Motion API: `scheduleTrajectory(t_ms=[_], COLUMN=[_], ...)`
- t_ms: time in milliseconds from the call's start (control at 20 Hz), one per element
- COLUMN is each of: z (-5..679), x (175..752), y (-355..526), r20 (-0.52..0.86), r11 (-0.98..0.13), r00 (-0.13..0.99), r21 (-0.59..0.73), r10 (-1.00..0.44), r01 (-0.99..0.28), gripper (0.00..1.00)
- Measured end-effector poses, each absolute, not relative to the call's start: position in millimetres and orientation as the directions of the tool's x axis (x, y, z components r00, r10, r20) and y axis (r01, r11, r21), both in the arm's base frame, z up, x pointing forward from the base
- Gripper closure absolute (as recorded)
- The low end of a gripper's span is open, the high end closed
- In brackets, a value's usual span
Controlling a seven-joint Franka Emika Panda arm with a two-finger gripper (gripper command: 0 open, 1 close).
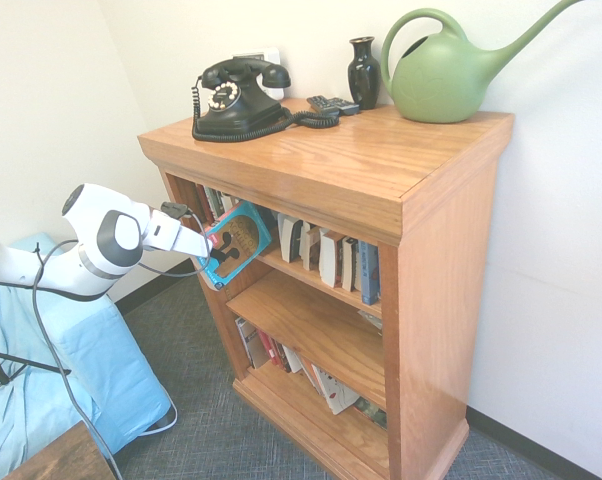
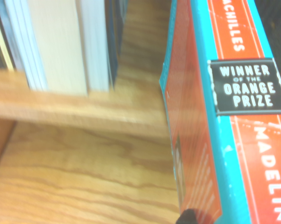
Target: Organize the shelf
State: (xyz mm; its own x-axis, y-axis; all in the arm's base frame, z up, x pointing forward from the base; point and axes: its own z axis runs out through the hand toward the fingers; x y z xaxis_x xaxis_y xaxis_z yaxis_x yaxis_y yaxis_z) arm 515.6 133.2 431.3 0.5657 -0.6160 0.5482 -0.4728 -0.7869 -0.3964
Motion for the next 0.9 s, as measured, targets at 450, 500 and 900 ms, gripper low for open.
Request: scheduleTrajectory(t_ms=[450,500,900], z=[438,436,428], x=[548,552,581], y=[144,145,146], r20=[0.504,0.5,0.517], r11=[-0.77,-0.77,-0.785], r00=[0.583,0.586,0.591], r21=[-0.431,-0.43,-0.419], r10=[-0.638,-0.638,-0.62], r01=[-0.47,-0.471,-0.457], gripper=[1.0,1.0,1.0])
